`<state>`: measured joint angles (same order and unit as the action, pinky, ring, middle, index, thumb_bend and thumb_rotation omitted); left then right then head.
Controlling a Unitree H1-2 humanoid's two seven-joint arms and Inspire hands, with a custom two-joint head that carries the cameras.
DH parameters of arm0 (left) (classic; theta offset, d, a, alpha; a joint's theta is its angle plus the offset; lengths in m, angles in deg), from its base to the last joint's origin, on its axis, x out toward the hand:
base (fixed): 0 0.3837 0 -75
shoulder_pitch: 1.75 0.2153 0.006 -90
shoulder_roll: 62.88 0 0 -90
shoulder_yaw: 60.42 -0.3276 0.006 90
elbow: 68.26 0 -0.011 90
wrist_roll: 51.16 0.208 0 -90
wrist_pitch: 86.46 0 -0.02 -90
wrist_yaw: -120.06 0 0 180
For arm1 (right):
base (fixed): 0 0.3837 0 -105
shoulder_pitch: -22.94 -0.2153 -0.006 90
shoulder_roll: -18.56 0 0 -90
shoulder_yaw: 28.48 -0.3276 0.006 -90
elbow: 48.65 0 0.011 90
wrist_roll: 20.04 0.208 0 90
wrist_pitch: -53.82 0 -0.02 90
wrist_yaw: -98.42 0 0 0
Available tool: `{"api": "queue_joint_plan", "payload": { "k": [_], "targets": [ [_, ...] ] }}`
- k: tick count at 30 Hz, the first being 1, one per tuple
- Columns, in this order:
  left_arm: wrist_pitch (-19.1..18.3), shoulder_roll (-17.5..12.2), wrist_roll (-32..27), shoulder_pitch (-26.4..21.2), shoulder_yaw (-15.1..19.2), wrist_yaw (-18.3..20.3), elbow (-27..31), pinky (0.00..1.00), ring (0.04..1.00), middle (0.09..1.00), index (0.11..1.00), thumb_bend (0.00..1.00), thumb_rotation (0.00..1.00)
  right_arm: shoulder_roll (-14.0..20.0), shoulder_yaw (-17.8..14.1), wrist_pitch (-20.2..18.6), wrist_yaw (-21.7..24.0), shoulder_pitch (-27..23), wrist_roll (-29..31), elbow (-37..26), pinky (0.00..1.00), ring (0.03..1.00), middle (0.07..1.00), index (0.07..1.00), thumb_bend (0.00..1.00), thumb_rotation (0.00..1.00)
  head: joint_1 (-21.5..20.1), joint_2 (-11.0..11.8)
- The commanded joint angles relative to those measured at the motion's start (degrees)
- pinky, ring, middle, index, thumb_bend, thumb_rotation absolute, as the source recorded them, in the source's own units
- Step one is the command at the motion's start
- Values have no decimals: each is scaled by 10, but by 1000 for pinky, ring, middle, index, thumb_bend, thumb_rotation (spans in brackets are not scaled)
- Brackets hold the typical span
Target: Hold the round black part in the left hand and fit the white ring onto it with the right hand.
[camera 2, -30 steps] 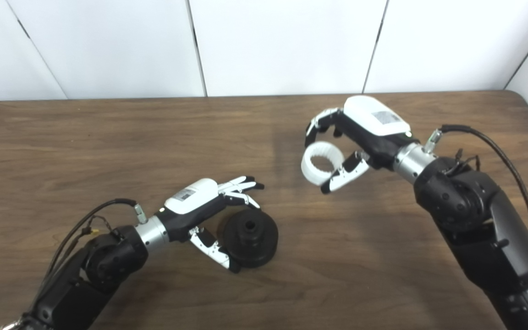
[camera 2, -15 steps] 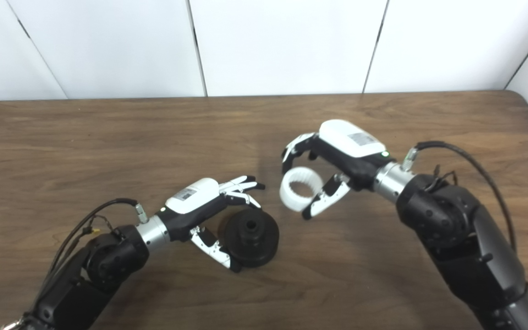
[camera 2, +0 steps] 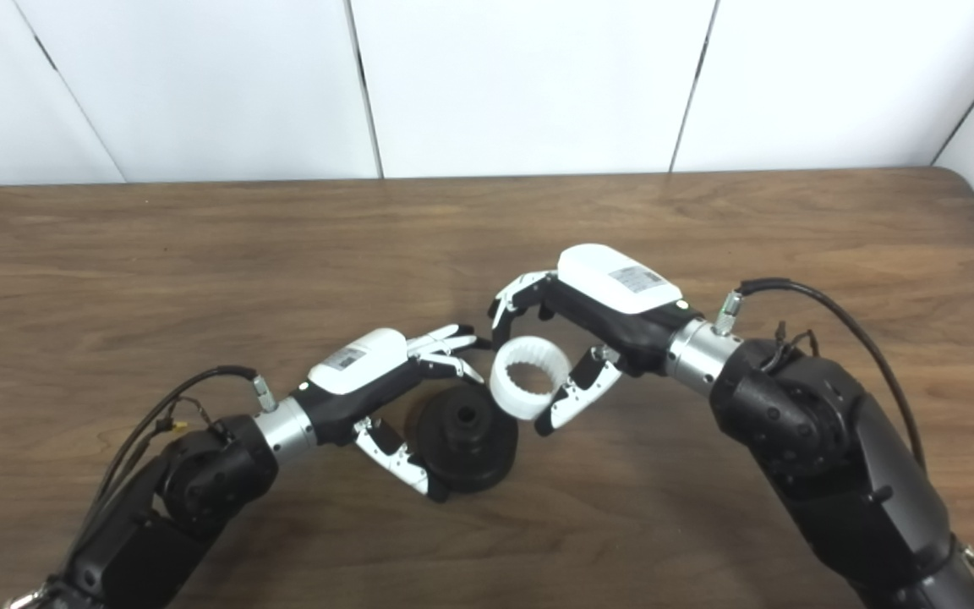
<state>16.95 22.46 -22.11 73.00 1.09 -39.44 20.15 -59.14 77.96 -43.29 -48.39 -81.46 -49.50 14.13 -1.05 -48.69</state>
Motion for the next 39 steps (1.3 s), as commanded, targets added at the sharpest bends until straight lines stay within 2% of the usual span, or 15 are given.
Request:
{"api": "queue_joint_plan", "payload": {
  "k": [1, 10, 17, 23, 28, 39],
  "targets": [
    [-29, -7, 16, 19, -22, 43, -19, 855, 1000, 955, 488, 521, 75, -1, -6, 7, -3, -22, 7, -22, 625, 724, 751, 483, 514, 142, 0, 0],
    [-30, -7, 14, 17, -23, 43, -19, 874, 1000, 958, 488, 521, 76, -11, -2, 2, 10, -25, 8, -34, 652, 742, 752, 483, 513, 142, 0, -2],
    [-32, -6, 16, 17, -24, 44, -18, 847, 1000, 956, 488, 521, 75, -20, 1, 0, 20, -28, 2, -37, 647, 745, 750, 483, 513, 143, 0, -2],
    [-29, -6, 16, 15, -25, 42, -19, 861, 1000, 956, 488, 521, 75, -29, 4, 4, 18, -26, -1, -34, 629, 733, 747, 483, 514, 141, 1, -3],
    [-29, -5, 14, 17, -25, 40, -18, 821, 993, 948, 488, 521, 75, -33, 5, 3, 17, -24, -1, -32, 632, 733, 747, 482, 515, 140, 2, -4],
    [-30, -6, 13, 18, -25, 40, -14, 857, 999, 954, 488, 521, 76, -51, 14, 8, 8, -16, -16, -8, 629, 728, 752, 483, 513, 140, 2, -7]
  ]
}}
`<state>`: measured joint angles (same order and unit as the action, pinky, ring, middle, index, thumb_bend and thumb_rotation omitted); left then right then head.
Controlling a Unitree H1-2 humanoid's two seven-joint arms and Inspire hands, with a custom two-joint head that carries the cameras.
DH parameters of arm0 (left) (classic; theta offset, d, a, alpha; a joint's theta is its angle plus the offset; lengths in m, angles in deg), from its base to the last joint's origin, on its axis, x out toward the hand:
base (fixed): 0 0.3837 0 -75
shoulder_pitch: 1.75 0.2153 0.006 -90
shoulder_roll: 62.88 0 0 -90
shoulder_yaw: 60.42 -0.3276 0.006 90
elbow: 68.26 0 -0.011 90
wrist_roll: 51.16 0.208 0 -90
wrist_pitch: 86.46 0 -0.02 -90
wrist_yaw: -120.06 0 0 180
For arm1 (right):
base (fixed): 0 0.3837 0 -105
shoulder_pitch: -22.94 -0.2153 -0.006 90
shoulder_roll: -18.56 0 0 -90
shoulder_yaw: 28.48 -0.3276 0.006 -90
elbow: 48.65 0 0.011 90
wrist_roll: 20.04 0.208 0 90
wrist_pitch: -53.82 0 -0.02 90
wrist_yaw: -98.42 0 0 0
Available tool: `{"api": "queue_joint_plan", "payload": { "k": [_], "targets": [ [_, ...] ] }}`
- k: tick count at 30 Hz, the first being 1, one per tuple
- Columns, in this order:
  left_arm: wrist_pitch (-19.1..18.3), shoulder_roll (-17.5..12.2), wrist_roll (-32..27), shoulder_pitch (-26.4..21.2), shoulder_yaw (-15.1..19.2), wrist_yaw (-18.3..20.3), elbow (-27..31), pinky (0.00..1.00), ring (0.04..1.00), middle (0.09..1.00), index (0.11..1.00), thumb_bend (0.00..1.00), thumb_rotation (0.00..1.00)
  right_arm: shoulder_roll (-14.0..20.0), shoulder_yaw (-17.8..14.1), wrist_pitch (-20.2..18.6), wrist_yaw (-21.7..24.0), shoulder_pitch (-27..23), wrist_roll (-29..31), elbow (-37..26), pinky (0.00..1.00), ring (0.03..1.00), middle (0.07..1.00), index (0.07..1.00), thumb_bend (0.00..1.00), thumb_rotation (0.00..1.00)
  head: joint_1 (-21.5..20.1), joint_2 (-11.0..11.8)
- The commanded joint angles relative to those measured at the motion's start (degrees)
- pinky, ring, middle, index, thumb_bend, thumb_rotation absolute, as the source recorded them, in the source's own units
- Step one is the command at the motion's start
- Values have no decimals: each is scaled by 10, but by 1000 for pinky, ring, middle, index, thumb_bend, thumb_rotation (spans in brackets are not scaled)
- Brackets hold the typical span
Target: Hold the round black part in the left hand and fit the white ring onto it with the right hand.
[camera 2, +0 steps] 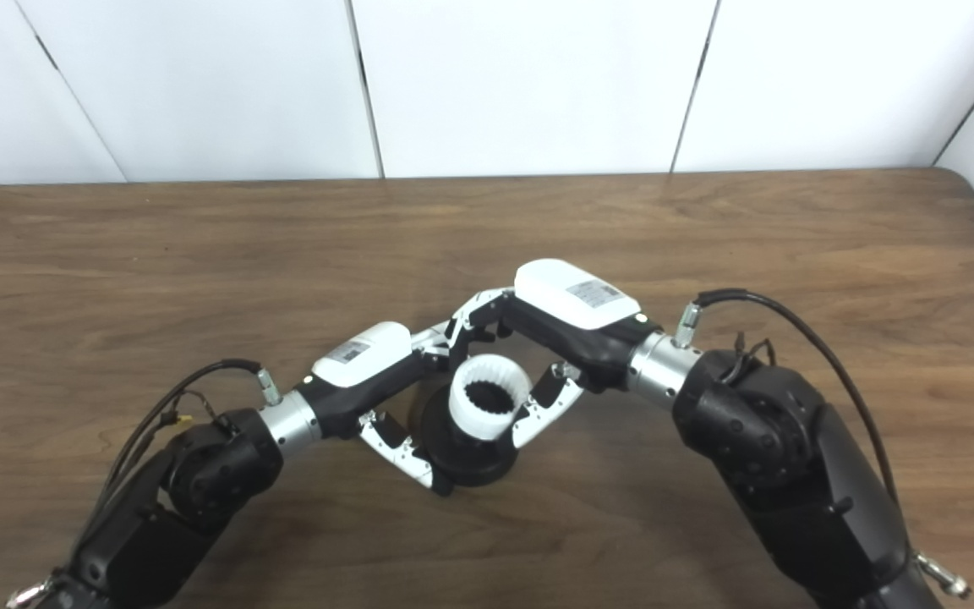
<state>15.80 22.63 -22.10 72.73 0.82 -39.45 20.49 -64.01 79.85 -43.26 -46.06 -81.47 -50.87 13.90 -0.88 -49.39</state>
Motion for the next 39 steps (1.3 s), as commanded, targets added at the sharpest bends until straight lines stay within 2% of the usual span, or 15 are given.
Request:
{"api": "queue_joint_plan", "payload": {
  "k": [1, 13, 24, 35, 39],
  "targets": [
    [-20, -8, 12, 21, -22, 41, -16, 858, 1000, 955, 488, 521, 75, -4, -4, 7, -14, -16, -5, -4, 634, 731, 754, 483, 513, 141, 0, 0],
    [-20, -7, 12, 27, -22, 41, -5, 884, 1000, 955, 488, 520, 75, -18, 4, 34, -40, -11, -10, 45, 638, 733, 753, 483, 512, 144, 5, -5],
    [-23, -7, 10, 26, -20, 43, -1, 886, 1000, 959, 488, 521, 76, -24, 10, 32, -37, -8, -11, 57, 655, 743, 754, 483, 512, 143, 6, -8],
    [-18, -5, 18, 23, -21, 37, -7, 864, 1000, 953, 488, 521, 76, -23, 22, 42, -31, -1, -9, 33, 638, 727, 744, 483, 513, 142, 6, -8],
    [-16, -4, 24, 22, -22, 36, -9, 838, 995, 942, 488, 520, 76, -19, 32, 39, -16, -3, -11, 11, 642, 722, 743, 483, 513, 140, 3, -10]
  ]
}}
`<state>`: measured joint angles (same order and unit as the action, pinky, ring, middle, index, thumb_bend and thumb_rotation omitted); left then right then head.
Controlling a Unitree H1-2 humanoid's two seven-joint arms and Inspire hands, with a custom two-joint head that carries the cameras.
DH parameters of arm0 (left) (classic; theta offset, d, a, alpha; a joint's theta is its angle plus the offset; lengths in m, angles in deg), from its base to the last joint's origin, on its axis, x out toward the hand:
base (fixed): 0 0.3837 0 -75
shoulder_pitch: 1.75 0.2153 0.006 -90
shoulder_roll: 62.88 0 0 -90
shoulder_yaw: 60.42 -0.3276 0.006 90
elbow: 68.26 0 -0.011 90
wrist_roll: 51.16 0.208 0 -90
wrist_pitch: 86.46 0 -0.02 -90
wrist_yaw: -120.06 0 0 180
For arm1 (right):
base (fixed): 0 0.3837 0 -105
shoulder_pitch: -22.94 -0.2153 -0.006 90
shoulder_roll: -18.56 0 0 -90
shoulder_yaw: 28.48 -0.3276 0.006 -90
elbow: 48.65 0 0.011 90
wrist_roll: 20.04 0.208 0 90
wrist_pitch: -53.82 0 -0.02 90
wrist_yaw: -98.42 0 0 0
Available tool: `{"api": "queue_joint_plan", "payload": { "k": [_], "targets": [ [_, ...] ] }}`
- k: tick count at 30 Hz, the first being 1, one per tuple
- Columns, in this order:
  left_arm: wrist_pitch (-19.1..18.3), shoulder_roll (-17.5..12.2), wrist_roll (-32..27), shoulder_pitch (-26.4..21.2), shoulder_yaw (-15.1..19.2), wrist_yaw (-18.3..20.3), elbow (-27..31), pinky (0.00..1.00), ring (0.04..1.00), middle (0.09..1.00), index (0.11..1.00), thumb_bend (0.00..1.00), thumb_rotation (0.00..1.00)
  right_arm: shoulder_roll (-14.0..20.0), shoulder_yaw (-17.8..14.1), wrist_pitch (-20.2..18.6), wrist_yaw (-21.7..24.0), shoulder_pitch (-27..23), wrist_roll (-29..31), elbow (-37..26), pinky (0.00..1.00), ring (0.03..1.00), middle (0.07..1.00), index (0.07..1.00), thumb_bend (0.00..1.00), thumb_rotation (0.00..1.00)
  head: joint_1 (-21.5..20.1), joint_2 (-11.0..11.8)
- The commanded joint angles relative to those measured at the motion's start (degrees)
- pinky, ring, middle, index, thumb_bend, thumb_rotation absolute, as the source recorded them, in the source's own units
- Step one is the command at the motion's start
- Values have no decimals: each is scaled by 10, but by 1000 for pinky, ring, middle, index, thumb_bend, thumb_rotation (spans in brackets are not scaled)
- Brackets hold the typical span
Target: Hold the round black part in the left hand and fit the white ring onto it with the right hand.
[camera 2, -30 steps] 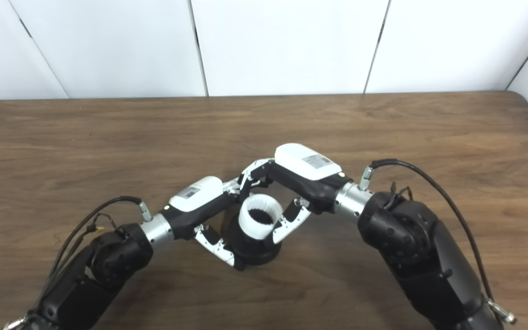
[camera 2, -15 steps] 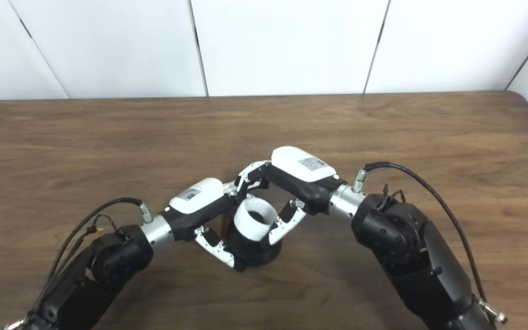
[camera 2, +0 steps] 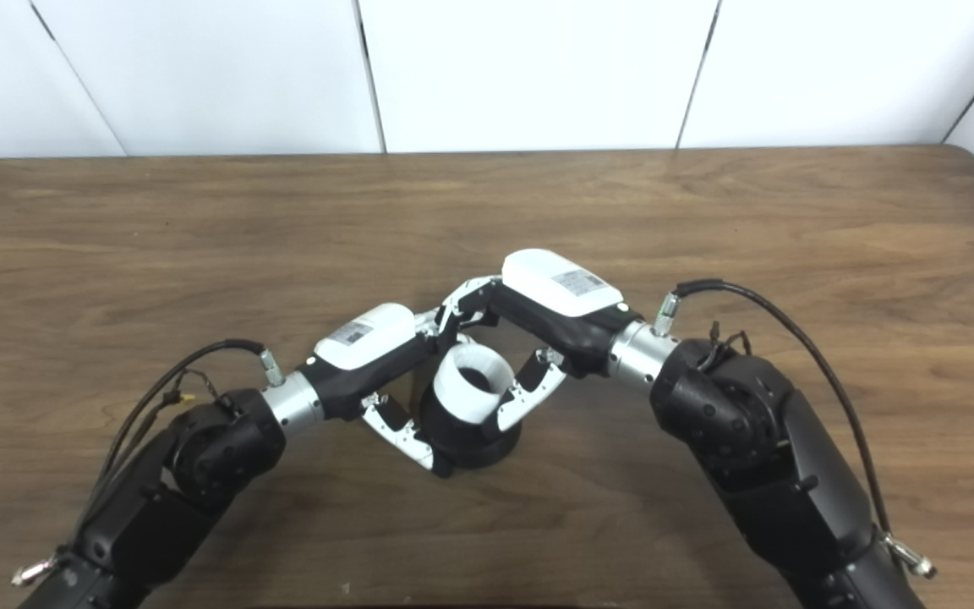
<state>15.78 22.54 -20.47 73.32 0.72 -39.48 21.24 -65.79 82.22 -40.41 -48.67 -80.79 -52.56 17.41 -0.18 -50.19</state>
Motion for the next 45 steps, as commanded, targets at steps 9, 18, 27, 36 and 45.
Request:
{"api": "queue_joint_plan", "payload": {
  "k": [9, 18, 27, 36, 45],
  "targets": [
    [-24, -1, -1, 15, -20, 44, -16, 874, 1000, 959, 488, 521, 76, 14, 38, 15, 45, -26, -28, -68, 655, 734, 745, 483, 515, 141, -7, -2],
    [-17, -1, -1, 14, -21, 37, -20, 890, 1000, 961, 488, 520, 76, 15, 48, 17, 58, -29, -42, -77, 664, 734, 737, 482, 517, 139, -6, -3],
    [-14, -4, 2, 14, -22, 37, -18, 881, 994, 959, 488, 519, 78, 16, 49, 10, 61, -26, -48, -61, 681, 743, 739, 483, 516, 140, -5, -5],
    [-20, -5, -3, 17, -20, 41, -10, 872, 997, 964, 488, 521, 75, 18, 42, 31, 32, -16, -45, -30, 663, 730, 736, 483, 515, 140, -5, -7],
    [-25, -7, -3, 17, -20, 45, -8, 871, 1000, 952, 488, 521, 76, 21, 31, 16, 35, -13, -39, -18, 646, 726, 767, 497, 516, 156, -6, -7]
  ]
}}
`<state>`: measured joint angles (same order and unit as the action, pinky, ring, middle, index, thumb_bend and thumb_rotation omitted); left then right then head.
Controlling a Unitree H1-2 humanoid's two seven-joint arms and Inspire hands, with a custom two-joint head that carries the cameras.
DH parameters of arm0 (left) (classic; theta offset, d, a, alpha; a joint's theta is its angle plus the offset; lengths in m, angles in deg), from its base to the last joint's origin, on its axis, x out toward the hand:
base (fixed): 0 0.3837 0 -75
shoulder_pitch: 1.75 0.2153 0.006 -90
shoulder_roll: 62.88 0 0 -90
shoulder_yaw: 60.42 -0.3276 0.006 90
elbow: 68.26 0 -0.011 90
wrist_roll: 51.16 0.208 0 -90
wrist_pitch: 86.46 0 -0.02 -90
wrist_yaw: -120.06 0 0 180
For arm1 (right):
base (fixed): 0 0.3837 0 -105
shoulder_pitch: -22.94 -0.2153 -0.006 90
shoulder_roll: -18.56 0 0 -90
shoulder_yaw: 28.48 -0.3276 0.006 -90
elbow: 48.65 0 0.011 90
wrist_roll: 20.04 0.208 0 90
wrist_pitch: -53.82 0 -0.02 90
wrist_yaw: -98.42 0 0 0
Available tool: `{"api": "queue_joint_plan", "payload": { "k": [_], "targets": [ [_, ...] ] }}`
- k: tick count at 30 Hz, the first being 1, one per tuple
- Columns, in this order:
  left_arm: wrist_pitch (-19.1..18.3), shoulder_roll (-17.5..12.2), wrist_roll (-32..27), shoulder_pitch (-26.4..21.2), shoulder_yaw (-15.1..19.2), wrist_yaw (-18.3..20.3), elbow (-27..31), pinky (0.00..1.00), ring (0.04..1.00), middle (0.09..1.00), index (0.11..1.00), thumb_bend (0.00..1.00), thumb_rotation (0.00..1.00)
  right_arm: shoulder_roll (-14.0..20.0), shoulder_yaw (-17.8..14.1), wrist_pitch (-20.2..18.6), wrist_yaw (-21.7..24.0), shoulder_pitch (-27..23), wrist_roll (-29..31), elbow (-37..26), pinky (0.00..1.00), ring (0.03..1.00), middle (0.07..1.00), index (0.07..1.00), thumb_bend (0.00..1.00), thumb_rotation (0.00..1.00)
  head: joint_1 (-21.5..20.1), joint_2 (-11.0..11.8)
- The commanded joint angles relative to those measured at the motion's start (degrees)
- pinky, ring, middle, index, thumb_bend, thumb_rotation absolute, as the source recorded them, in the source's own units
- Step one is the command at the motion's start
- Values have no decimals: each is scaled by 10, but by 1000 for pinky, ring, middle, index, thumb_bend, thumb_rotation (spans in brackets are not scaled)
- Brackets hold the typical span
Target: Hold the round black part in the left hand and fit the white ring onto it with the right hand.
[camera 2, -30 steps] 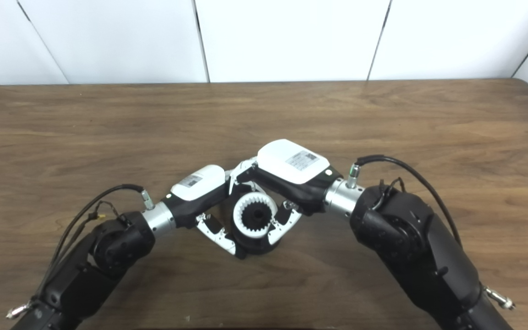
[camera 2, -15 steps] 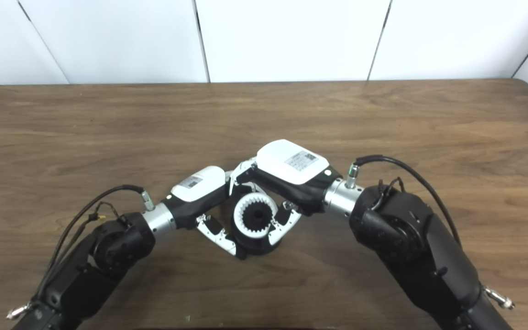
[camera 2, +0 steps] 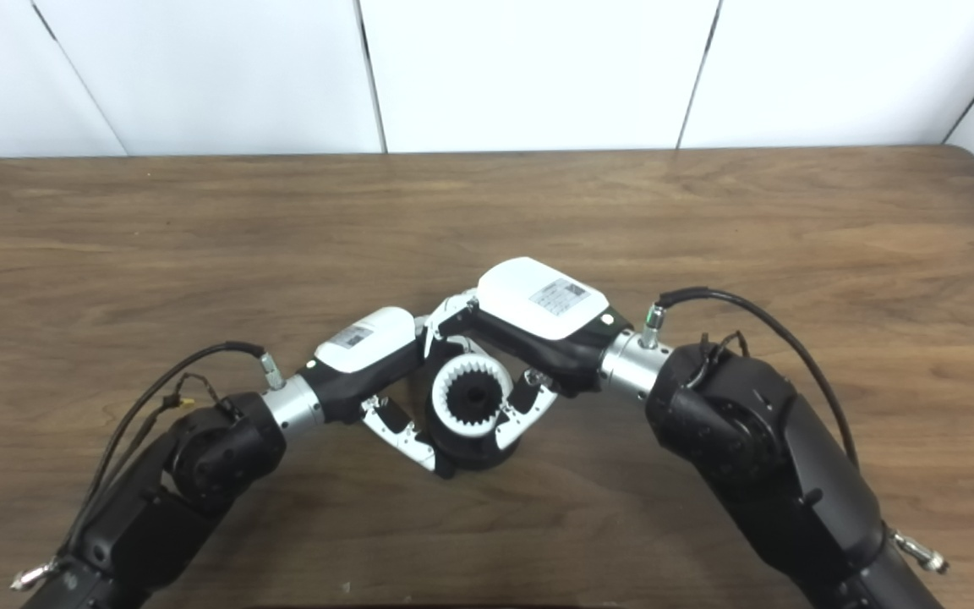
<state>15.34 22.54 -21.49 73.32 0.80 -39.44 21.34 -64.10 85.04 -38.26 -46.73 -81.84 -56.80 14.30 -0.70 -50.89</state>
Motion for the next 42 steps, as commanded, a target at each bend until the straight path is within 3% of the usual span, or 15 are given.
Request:
{"api": "queue_joint_plan", "payload": {
  "k": [1, 6, 8, 11, 33, 38, 39, 42],
  "targets": [
    [-22, -7, 7, 16, -21, 46, -9, 876, 1000, 956, 488, 521, 76, 5, 2, -6, 16, -3, 5, 14, 646, 728, 772, 498, 517, 158, -1, 0],
    [-22, -7, 5, 17, -21, 44, -9, 881, 1000, 954, 488, 521, 76, 7, 0, -5, 17, -3, 5, 12, 643, 730, 783, 498, 518, 160, -1, -1],
    [-20, -7, 5, 17, -21, 43, -9, 880, 1000, 953, 488, 521, 76, 8, 0, -8, 19, -4, 4, 10, 644, 734, 789, 657, 732, 260, -1, -1],
    [-21, -7, 6, 17, -21, 44, -9, 879, 1000, 953, 488, 521, 76, 9, -1, -10, 21, -4, 3, 9, 650, 738, 795, 699, 791, 272, -1, -1],
    [-23, -5, 7, 16, -20, 43, -9, 858, 1000, 963, 488, 521, 76, 10, -1, -11, 26, -6, -4, 4, 633, 740, 793, 704, 829, 257, -4, -4],
    [-25, -5, 8, 15, -20, 43, -9, 874, 1000, 961, 488, 521, 77, 8, -12, -2, 11, -4, 8, 5, 633, 735, 785, 650, 783, 243, -3, -4],
    [-25, -5, 8, 15, -20, 43, -9, 876, 1000, 961, 488, 520, 77, 6, -17, 1, 4, -3, 11, 5, 626, 730, 779, 557, 626, 189, -3, -4],
    [-23, -6, 10, 12, -20, 42, -11, 873, 997, 958, 488, 520, 77, 8, -25, 12, -9, -2, 14, 13, 635, 731, 769, 492, 527, 150, -4, -3]
  ]
}}
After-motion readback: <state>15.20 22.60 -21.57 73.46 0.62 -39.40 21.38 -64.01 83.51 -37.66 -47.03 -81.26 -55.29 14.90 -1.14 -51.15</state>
